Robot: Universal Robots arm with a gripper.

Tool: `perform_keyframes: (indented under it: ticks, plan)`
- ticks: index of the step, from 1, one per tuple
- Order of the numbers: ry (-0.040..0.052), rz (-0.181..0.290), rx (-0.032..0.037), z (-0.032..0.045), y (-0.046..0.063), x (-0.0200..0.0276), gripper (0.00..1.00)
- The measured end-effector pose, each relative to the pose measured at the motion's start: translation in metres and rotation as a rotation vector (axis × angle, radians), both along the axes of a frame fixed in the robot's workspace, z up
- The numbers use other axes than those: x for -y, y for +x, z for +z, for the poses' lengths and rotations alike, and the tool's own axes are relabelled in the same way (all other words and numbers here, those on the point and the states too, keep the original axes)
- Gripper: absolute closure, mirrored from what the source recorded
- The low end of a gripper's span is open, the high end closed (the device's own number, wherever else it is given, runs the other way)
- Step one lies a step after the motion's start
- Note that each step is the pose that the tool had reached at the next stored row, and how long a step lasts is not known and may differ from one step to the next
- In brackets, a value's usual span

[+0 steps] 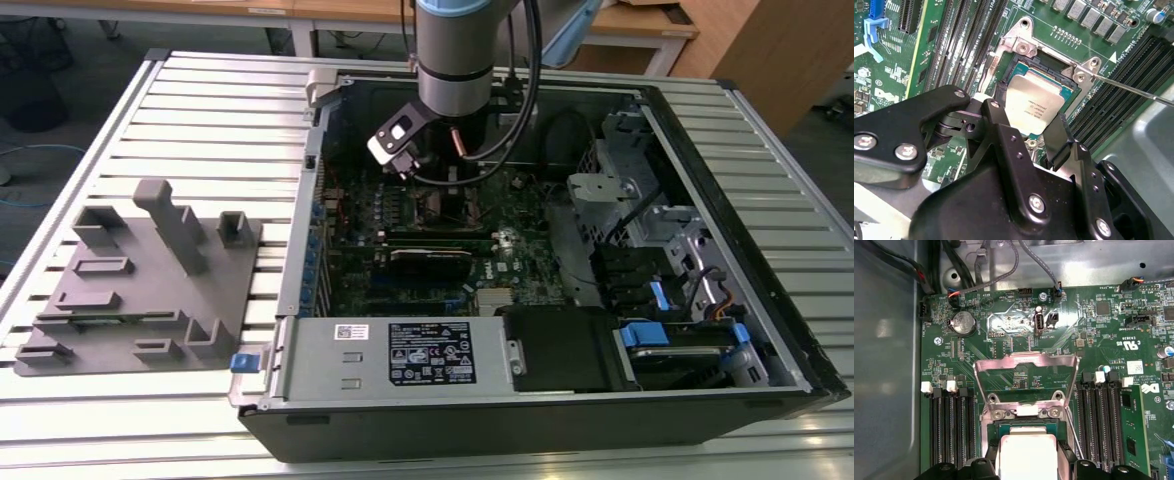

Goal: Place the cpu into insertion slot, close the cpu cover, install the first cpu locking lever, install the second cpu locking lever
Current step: 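Place the cpu into insertion slot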

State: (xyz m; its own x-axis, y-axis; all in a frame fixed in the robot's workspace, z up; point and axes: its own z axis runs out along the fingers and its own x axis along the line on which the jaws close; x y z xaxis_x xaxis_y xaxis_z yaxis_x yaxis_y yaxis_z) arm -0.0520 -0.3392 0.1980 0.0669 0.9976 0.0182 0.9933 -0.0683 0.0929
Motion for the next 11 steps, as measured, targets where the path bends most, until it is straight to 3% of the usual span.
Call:
perform_keyframes:
  ticks: [11]
  plan:
    - [0.0000, 0.003, -0.0001, 0.0030, 0.0000, 0.0000, 0.46]
